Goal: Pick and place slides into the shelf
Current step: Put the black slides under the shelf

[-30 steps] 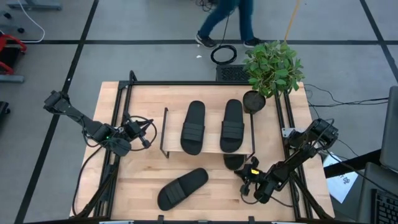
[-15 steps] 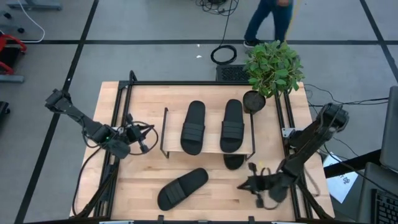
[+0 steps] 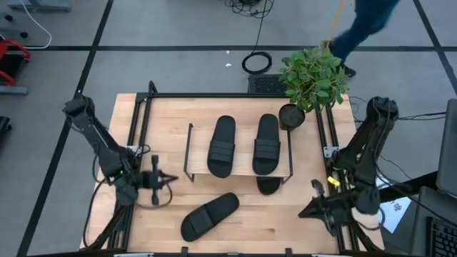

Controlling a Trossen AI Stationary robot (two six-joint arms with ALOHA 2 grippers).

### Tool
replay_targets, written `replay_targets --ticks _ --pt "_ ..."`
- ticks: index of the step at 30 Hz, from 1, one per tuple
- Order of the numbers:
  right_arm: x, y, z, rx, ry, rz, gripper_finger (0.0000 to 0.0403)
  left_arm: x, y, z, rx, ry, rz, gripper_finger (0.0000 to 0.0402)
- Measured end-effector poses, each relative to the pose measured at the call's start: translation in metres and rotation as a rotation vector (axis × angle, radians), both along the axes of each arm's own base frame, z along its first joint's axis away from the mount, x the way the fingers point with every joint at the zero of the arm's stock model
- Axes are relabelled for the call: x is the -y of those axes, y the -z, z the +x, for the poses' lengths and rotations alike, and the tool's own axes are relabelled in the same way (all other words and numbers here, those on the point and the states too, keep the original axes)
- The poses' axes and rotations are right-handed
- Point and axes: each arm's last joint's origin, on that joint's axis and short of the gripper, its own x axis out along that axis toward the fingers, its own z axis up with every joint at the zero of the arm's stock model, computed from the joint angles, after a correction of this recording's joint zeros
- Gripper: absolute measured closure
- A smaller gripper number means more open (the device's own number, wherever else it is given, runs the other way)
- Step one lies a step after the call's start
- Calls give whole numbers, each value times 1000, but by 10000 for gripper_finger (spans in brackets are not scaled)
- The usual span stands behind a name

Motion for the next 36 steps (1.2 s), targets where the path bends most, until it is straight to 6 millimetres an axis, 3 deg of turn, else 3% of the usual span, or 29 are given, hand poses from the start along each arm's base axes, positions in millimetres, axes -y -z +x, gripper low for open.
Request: replay_targets --ticks 12,16,21,28,36 --pt "71 10 -8 194 207 32 403 77 36 10 95 194 -83 398" --pt "81 17 -8 233 177 28 403 102 39 19 102 224 -109 397" --pt "87 21 -7 257 188 84 403 128 37 33 117 174 -151 368" --pt "87 21 -7 256 185 96 403 140 36 48 141 105 -127 304" --pt "85 22 -7 238 144 166 403 141 35 49 147 117 -93 219"
